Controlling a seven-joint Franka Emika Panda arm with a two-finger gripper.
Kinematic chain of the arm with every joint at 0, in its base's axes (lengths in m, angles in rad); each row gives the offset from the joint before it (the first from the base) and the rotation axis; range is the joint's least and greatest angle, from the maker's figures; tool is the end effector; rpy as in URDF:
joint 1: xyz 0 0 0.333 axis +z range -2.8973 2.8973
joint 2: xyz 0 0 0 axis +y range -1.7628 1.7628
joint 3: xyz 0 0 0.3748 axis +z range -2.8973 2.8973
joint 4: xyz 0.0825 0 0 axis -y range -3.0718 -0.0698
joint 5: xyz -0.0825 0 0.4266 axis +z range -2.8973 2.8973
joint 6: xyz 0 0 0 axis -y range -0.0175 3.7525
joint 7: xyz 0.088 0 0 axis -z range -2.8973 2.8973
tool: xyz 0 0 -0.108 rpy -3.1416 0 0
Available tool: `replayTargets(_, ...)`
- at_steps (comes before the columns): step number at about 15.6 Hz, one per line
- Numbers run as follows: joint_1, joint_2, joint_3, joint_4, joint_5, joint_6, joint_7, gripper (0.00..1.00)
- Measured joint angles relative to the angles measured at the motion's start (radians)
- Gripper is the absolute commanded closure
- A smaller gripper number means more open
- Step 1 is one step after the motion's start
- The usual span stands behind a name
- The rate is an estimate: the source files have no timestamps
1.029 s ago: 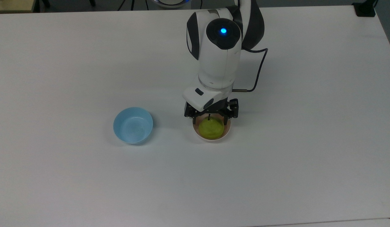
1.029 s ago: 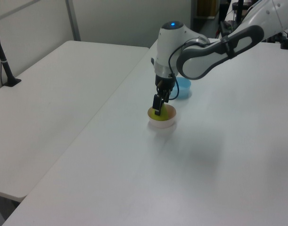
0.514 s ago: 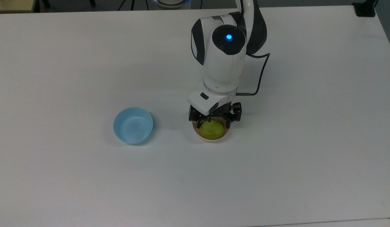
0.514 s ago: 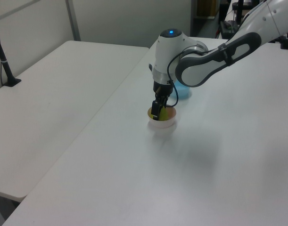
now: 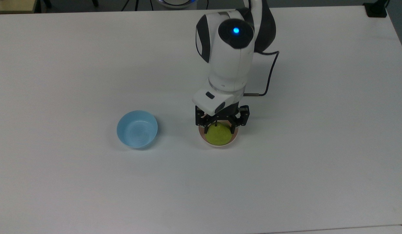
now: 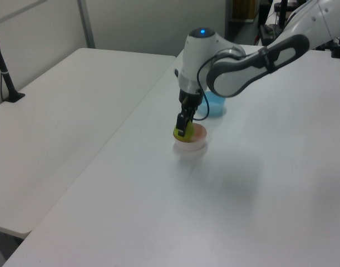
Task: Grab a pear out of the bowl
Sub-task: 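Lift the pear out of the pink bowl and carry it up, then raise the held pear higher above the table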
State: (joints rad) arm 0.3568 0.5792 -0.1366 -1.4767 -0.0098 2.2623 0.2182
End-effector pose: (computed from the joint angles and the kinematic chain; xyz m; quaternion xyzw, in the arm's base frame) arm 0.7738 0.1954 0.3912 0.9934 0.0186 0.1116 0.0161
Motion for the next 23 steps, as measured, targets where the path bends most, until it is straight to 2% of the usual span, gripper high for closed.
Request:
replayTargets(5, -0.038, -0.133, -0.002, -0.060, 0.000, -0.055, -0.040, 0.64)
replayTargets(11, -0.147, -0.311, 0.009, -0.194, 0.003, -0.261, -0.261, 0.64)
replayTargets(14, -0.161, -0.321, 0.010, -0.248, -0.004, -0.281, -0.295, 0.62)
replayTargets(16, -0.160, -0.302, 0.014, -0.286, -0.040, -0.281, -0.295, 0.62)
replayTargets(20, -0.160, -0.244, 0.014, -0.296, -0.083, -0.280, -0.295, 0.47)
replayTargets(22, -0.160, -0.229, 0.014, -0.296, -0.096, -0.280, -0.295, 0.28)
replayTargets(23, -0.160, -0.223, 0.014, -0.296, -0.100, -0.280, -0.295, 0.15)
